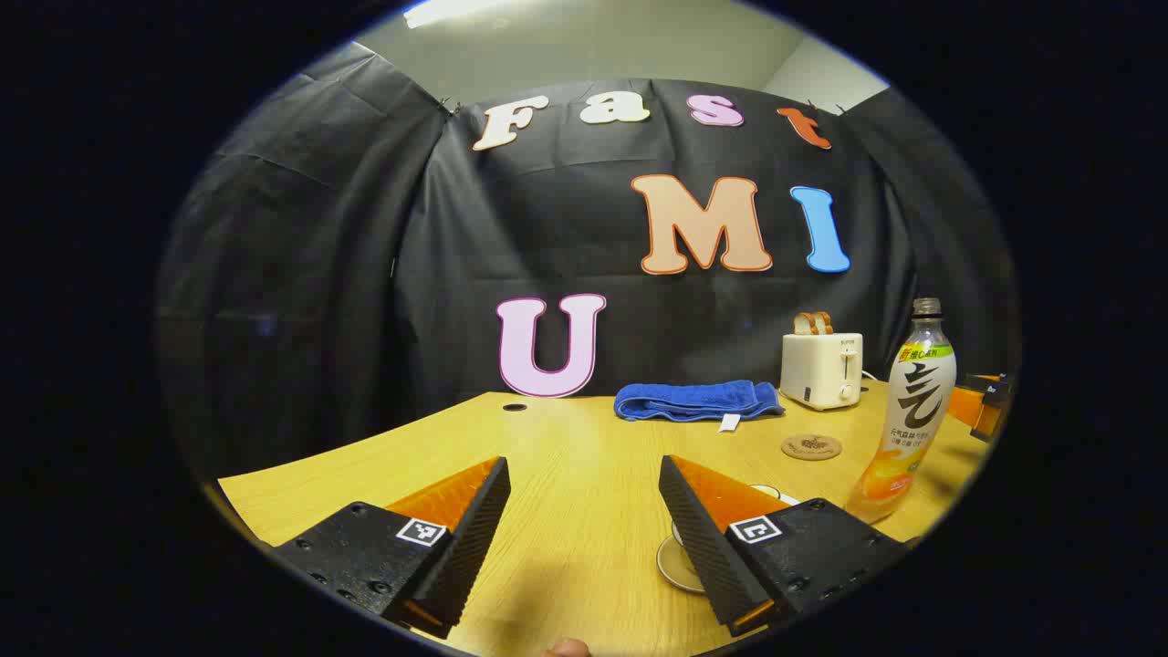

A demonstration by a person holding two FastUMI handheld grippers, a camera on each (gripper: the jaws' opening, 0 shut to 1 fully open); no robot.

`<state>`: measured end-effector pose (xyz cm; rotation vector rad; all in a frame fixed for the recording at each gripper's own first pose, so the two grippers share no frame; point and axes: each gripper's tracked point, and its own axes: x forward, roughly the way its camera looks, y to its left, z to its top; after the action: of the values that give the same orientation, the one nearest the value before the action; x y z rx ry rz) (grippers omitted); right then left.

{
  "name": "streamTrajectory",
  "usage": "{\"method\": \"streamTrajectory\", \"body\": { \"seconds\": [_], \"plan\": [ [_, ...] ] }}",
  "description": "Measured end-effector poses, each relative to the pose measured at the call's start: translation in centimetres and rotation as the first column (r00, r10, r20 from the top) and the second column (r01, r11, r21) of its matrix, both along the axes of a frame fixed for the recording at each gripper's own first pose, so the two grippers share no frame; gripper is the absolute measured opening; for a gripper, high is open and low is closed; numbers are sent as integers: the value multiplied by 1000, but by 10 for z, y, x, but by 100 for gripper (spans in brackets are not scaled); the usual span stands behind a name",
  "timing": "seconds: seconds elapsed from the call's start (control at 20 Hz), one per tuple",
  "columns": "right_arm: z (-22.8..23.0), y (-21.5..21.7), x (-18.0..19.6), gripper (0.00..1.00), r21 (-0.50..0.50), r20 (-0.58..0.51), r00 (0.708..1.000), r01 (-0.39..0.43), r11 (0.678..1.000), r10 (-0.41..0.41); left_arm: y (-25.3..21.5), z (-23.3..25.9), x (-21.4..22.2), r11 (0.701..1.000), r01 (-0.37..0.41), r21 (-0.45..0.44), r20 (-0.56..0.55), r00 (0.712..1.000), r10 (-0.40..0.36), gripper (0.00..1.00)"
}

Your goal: Open the teacup lid with one hand, grasp the water bottle and pour water into the teacup with the other hand; after pouring, place the water bottle on the coaster and then close the teacup lid.

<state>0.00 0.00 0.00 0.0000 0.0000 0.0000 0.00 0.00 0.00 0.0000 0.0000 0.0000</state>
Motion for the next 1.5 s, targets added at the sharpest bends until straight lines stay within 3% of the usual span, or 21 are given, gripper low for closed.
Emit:
{"method": "streamTrajectory", "body": {
  "seconds": [0.9,1.4,1.5],
  "plan": [
    [-2,3,-1,95,1,-1,1000,-22,1000,22,-3,1,1,1000,20,-3,8,1000,-20,96],
    [-2,4,0,99,0,-2,1000,-22,1000,22,-37,12,0,990,142,3,8,990,-142,96],
    [-2,3,0,95,0,-2,1000,-19,1000,19,-52,15,-1,982,190,7,5,982,-190,96]
  ]
}}
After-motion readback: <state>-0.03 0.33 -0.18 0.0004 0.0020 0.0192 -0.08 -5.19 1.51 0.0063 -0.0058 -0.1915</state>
